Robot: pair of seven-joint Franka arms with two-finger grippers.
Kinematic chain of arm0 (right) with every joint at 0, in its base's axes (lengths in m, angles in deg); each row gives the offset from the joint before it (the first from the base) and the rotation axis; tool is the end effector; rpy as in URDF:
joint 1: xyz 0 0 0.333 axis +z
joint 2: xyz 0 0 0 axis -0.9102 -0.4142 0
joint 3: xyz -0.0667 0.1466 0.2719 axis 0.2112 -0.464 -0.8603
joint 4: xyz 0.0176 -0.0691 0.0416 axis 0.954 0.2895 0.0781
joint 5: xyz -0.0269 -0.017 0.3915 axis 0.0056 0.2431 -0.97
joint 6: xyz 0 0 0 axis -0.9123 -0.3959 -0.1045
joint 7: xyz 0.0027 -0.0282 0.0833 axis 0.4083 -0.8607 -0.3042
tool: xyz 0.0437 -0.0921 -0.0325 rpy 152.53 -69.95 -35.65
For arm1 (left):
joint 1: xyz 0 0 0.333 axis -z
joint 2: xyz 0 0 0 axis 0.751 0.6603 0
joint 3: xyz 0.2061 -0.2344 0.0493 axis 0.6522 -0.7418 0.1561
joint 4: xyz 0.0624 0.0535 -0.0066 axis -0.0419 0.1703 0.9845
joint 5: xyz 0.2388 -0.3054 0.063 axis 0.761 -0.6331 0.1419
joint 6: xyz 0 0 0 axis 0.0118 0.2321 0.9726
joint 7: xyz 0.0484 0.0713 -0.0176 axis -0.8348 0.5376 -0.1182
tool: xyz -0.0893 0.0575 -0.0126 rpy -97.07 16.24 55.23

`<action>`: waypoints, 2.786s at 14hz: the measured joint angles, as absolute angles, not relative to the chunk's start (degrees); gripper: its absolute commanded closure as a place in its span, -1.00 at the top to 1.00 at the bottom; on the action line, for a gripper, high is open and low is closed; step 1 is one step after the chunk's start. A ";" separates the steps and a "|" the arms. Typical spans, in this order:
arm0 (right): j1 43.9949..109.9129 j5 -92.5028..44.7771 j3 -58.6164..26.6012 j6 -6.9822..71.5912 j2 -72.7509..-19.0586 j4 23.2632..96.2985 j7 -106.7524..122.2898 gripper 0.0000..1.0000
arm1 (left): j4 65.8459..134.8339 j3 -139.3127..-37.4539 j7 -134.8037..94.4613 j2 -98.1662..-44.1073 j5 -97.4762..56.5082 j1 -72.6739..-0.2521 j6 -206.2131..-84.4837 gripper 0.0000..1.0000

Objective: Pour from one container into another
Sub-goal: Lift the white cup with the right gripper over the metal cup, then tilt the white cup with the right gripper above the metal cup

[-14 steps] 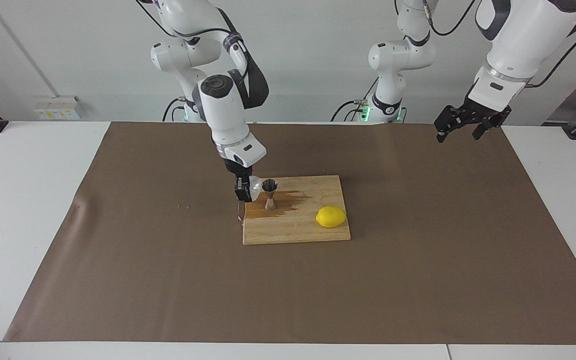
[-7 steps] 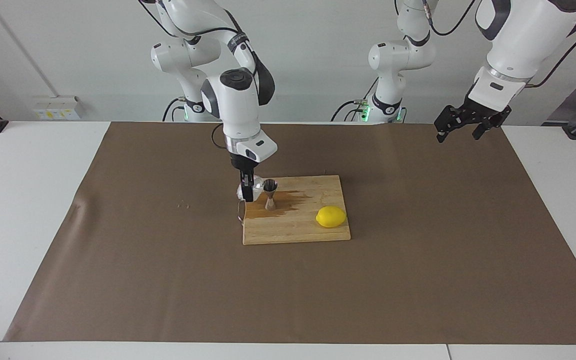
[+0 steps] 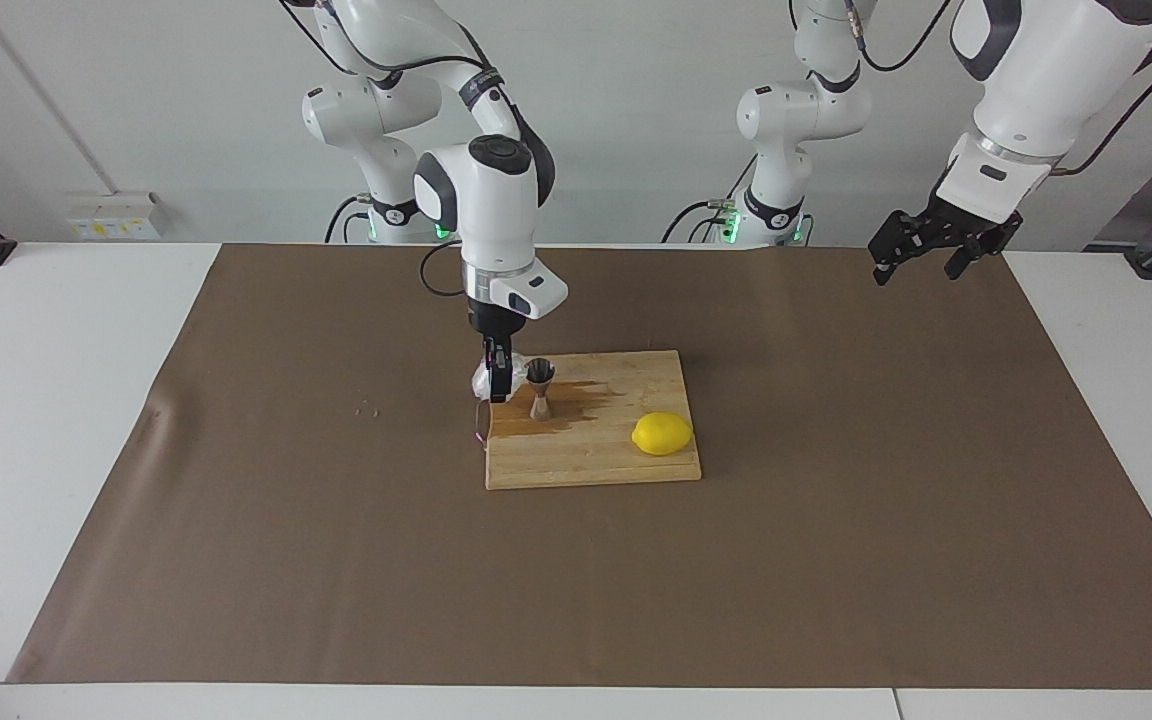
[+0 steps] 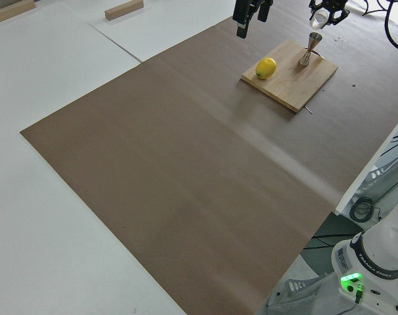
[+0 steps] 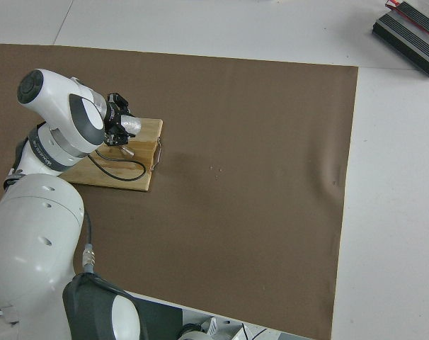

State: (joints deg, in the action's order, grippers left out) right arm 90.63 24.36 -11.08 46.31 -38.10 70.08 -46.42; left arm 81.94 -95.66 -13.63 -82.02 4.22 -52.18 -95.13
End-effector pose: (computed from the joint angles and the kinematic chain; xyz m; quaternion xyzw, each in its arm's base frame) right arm 0.5360 0.2693 0.4178 0.6348 0.7582 0.0462 0.1414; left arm 0.5414 -0.0664 0.6245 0.9997 0.0182 -0.0154 0.0009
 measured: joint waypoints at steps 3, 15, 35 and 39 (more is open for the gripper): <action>92.13 27.00 -11.10 45.24 -38.12 70.08 -45.73 -1.00 | 81.94 -95.66 -13.63 -82.02 4.22 -52.18 -95.13 1.00; 94.19 39.28 -11.10 44.90 -38.86 70.13 -41.11 -1.00 | 81.94 -95.66 -13.63 -82.02 4.22 -52.18 -95.13 1.00; 98.38 48.41 -11.25 37.72 -37.76 70.29 -37.35 -1.00 | 81.94 -95.66 -13.63 -82.02 4.22 -52.18 -95.13 1.00; 98.38 48.74 -11.25 37.65 -37.75 70.29 -37.09 -1.00 | 81.94 -95.66 -13.63 -82.02 4.22 -52.18 -95.13 1.00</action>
State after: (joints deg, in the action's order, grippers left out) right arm 98.38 48.74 -11.25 37.65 -37.75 70.29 -37.09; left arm 81.94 -95.66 -13.63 -82.02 4.22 -52.18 -95.13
